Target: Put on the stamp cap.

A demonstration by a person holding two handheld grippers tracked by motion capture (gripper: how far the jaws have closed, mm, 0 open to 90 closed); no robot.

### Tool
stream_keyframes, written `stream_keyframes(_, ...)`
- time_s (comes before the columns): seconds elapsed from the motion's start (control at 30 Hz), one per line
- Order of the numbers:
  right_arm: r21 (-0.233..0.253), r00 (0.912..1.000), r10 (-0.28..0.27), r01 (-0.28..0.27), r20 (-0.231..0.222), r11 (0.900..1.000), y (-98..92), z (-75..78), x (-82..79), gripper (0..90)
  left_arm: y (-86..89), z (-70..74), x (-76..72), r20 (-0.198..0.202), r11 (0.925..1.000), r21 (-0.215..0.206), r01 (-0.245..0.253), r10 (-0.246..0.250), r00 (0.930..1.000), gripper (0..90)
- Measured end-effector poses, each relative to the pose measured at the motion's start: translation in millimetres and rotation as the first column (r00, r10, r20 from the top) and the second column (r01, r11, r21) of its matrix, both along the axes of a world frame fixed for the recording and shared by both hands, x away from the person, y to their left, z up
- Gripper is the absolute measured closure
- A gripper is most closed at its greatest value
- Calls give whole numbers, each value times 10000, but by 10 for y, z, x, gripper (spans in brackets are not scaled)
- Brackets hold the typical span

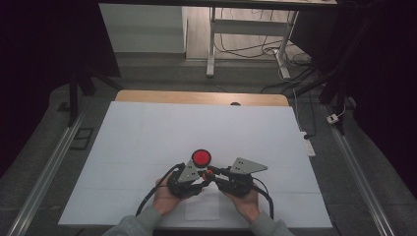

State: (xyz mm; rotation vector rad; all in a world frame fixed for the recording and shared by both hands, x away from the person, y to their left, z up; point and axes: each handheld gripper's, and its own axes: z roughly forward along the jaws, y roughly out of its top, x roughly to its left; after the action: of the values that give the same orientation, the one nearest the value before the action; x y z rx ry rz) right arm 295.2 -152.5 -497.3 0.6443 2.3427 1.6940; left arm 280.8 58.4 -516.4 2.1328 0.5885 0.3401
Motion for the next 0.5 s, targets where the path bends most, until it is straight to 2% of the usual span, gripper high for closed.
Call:
stream_keyframes(0.2,-148,10000,-88,88,-30,9999,9,-30,23,728,-10,-42,26,-91,9999,63,-80,81,9999,629)
stream_keyframes(0.4,-159,9999,-73,72,-80,9998,10,-39,28,728,-9,-68,49,-299,9999,99,-108,111,9995,565)
stream_keyframes(0.5,-115,9999,-87,86,-50,9999,6,-34,28,728,-5,-70,55,-497,9998,179,-81,90,9987,501)
